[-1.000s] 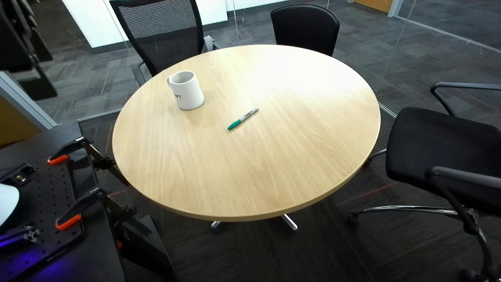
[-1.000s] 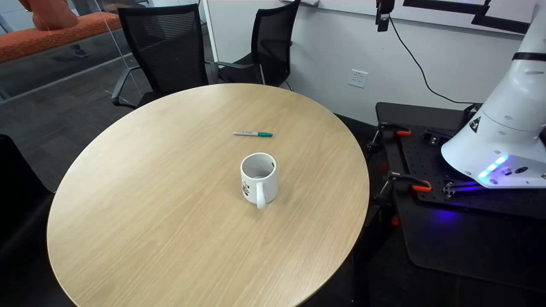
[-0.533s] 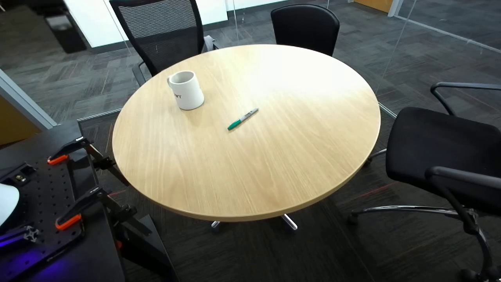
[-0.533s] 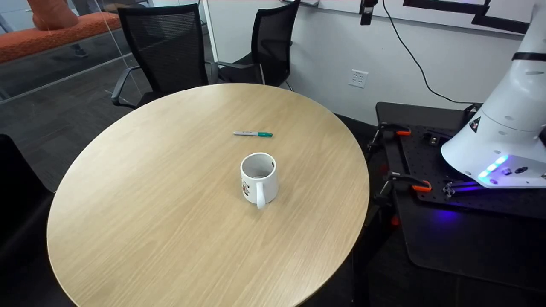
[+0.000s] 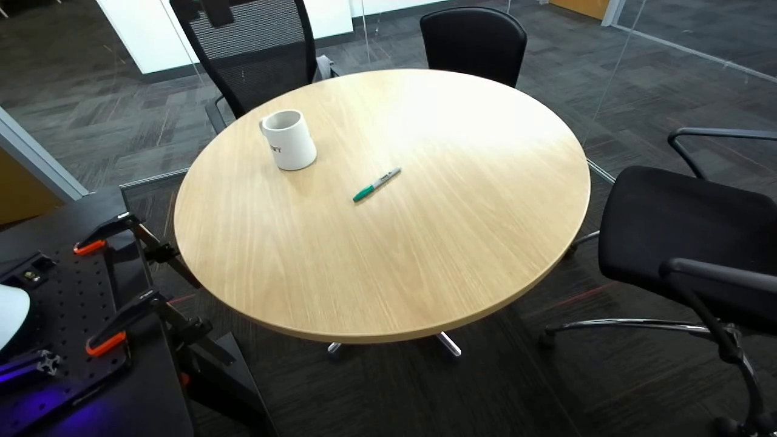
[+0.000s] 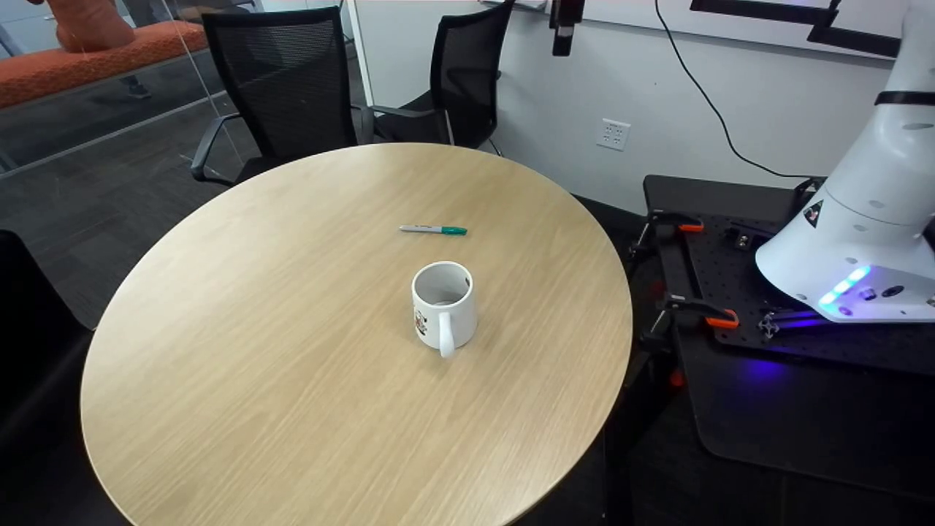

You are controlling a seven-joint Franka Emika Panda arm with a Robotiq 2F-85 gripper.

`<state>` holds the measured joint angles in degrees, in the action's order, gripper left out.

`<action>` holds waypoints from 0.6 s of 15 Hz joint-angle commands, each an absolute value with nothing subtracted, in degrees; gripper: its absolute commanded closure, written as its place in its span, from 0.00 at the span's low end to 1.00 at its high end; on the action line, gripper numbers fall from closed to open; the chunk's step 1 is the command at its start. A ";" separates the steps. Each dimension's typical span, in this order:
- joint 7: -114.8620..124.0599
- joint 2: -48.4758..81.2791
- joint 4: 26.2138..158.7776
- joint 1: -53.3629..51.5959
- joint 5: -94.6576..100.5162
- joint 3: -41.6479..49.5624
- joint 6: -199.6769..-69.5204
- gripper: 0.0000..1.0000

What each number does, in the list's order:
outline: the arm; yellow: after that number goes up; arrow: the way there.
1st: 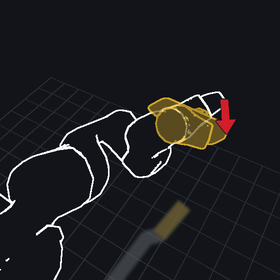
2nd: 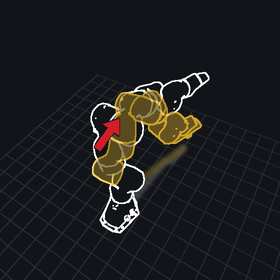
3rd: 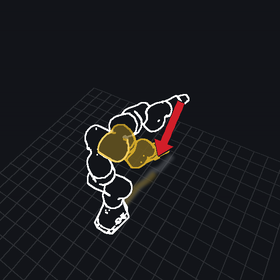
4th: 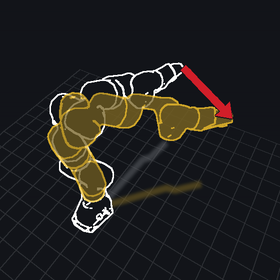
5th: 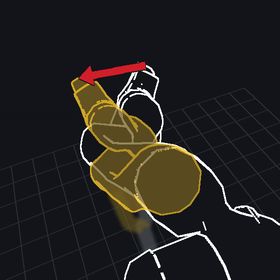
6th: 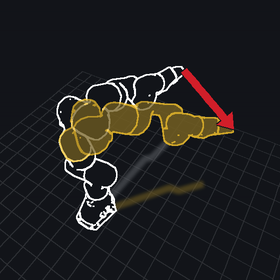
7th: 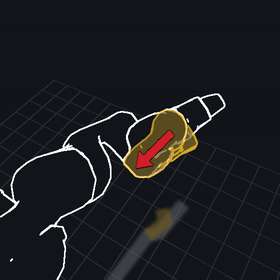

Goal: Pick up the pen and put it in the cup

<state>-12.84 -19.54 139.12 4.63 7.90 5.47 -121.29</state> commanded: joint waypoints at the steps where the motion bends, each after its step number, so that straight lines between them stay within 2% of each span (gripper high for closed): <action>1: -10.66 -11.11 133.95 3.74 8.66 4.34 -124.56 0.00; 9: -11.60 2.81 129.42 2.98 7.71 3.15 -134.75 0.00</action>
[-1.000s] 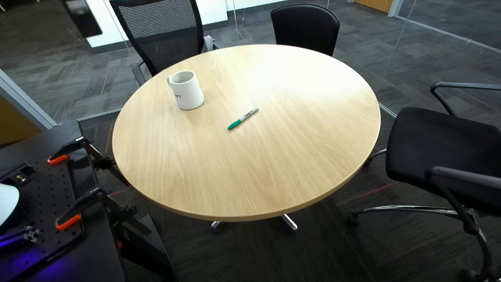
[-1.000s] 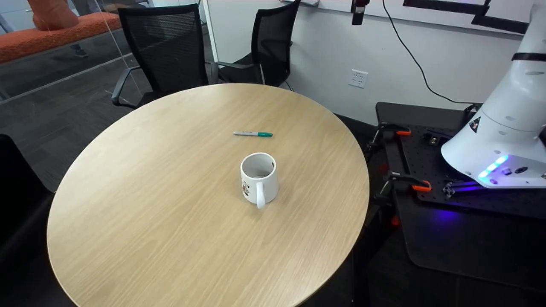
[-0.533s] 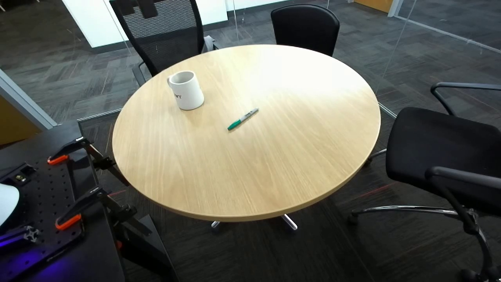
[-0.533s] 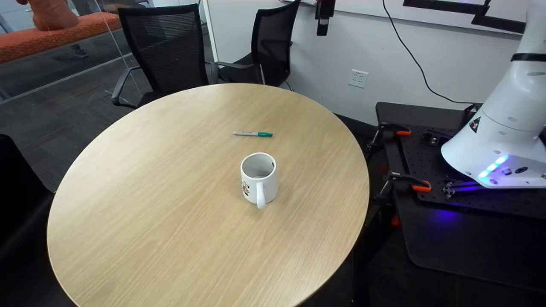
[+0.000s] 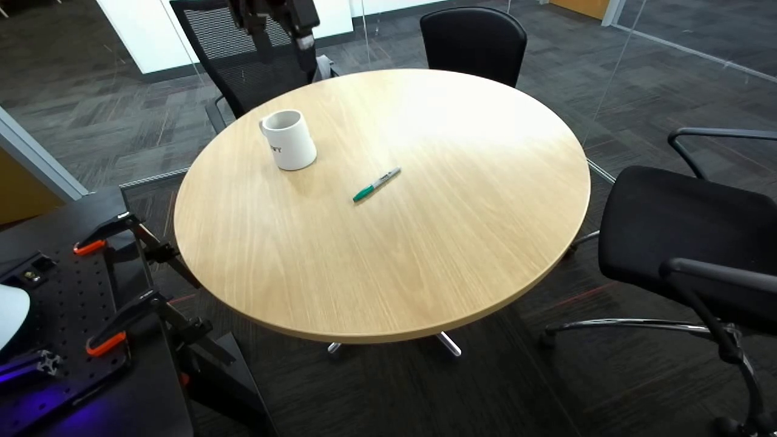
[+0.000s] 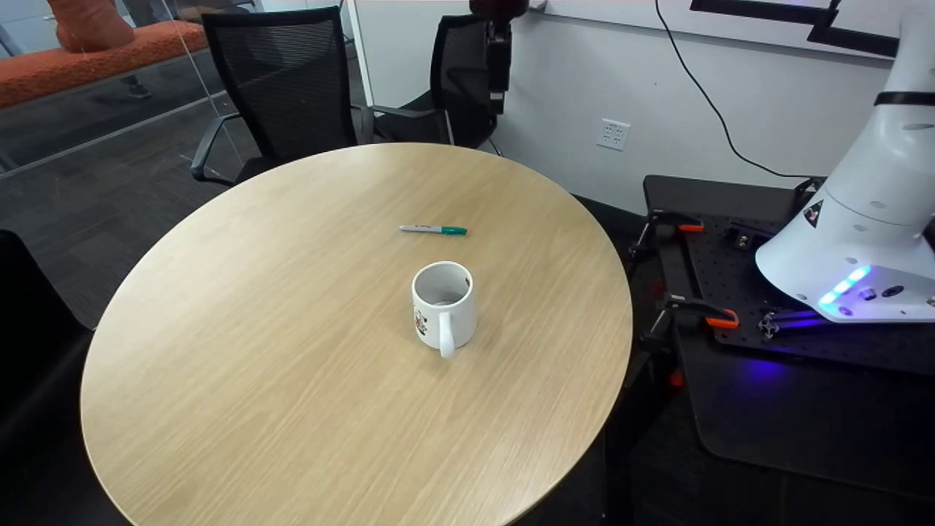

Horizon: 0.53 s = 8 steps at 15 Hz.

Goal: Pick up the pen and put it in the cup

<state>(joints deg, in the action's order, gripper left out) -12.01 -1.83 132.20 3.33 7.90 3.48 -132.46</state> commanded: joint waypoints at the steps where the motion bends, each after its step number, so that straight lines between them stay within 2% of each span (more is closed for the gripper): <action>1: -12.16 4.25 129.03 2.89 7.44 3.10 -135.68 0.00; 8: -15.24 13.69 126.39 3.44 3.58 1.61 -141.24 0.00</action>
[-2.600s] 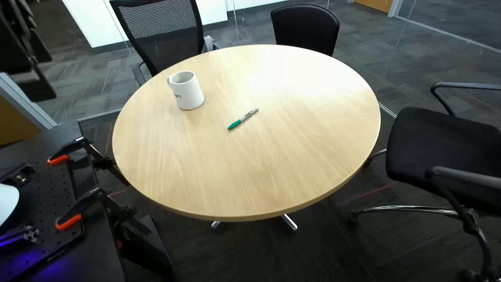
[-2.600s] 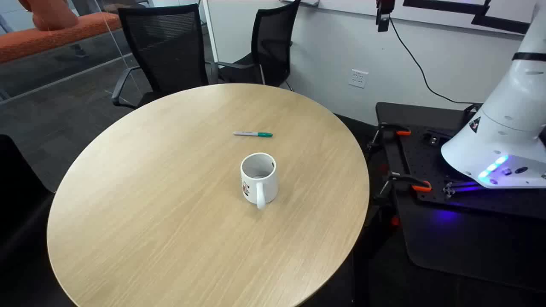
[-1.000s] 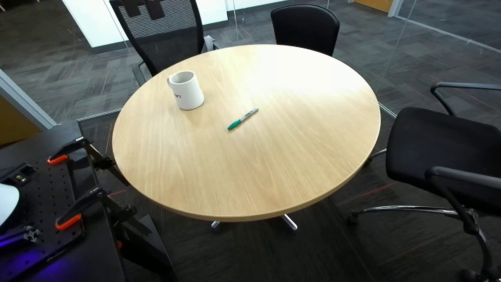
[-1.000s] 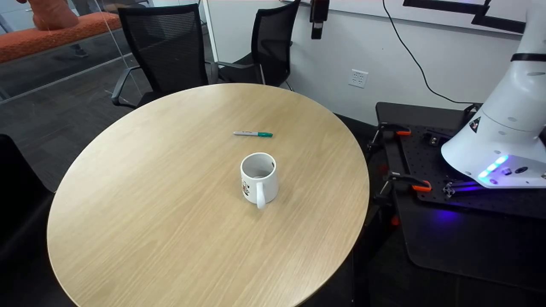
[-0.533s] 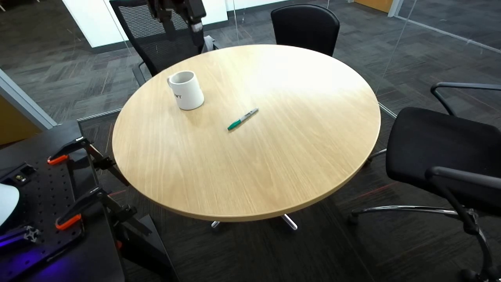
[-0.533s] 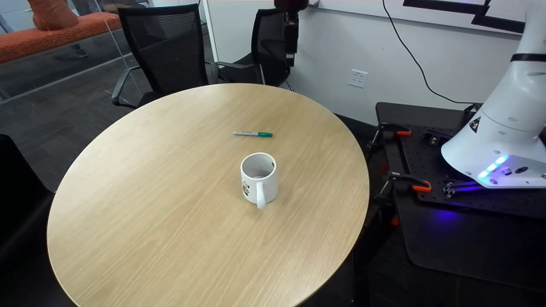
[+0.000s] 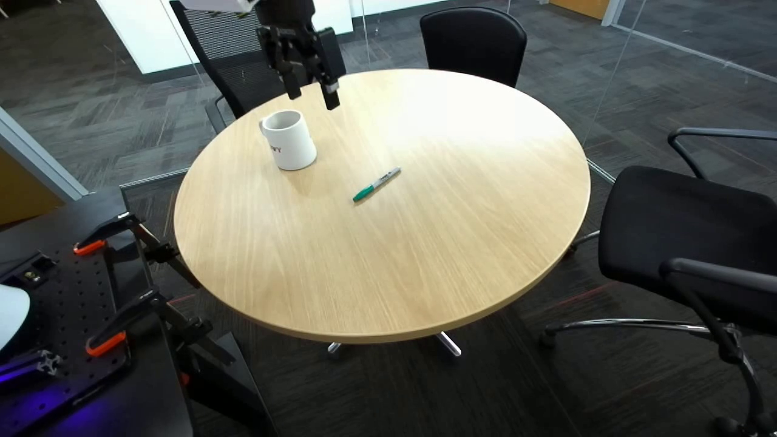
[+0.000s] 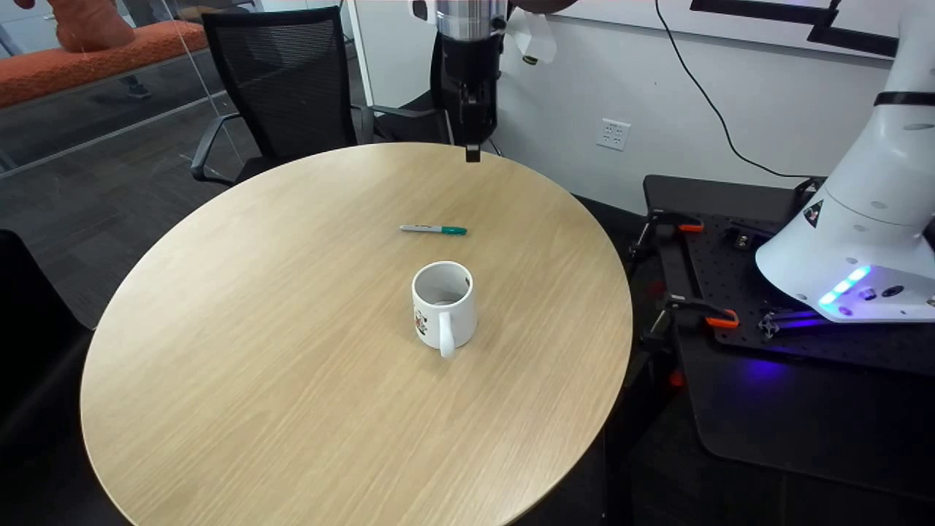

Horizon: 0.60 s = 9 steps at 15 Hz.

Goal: Pick up the pen and put it in the cup

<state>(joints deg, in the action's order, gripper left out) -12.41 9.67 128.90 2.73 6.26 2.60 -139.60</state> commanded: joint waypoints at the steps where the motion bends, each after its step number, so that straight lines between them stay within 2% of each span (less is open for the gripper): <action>1: -16.06 14.94 125.89 3.67 2.79 1.28 -141.76 0.00; 5: -22.53 20.92 122.59 5.73 -1.27 -0.55 -140.47 0.00; 6: -17.93 17.78 125.45 4.16 1.42 0.69 -141.55 0.00; 9: -20.70 20.84 123.80 5.35 0.30 -0.19 -141.56 0.00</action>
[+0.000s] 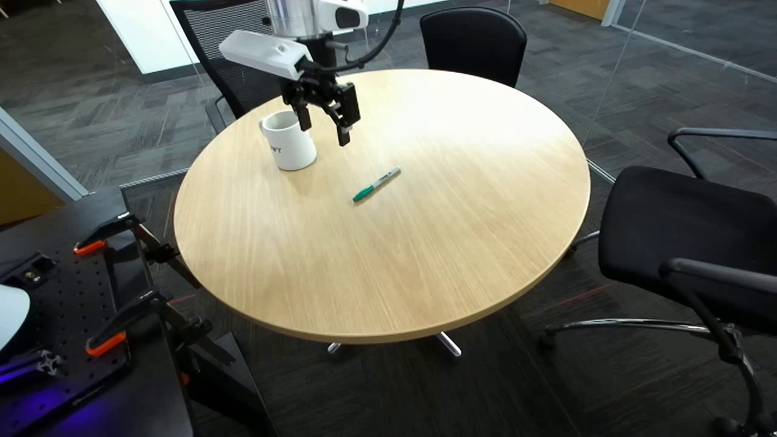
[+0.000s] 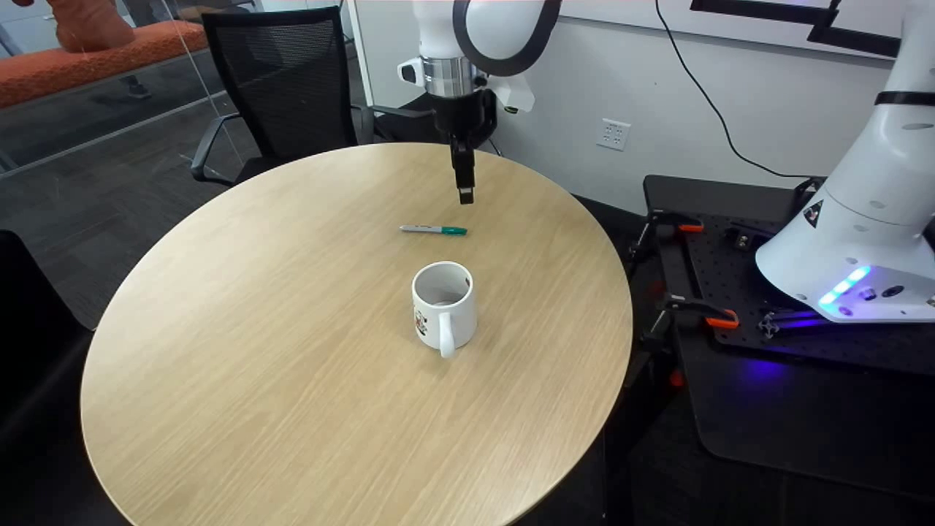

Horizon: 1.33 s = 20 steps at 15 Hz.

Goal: Pick up the pen and put it in the cup

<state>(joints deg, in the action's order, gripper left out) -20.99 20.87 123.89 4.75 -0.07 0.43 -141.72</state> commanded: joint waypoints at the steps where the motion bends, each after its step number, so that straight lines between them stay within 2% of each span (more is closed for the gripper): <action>1: -20.75 21.10 123.57 5.40 0.29 -0.20 -141.56 0.00; 7: -21.12 22.69 121.54 5.66 -0.45 -0.59 -141.98 0.00; 20: -17.22 37.74 106.90 7.56 -0.57 -0.33 -145.19 0.00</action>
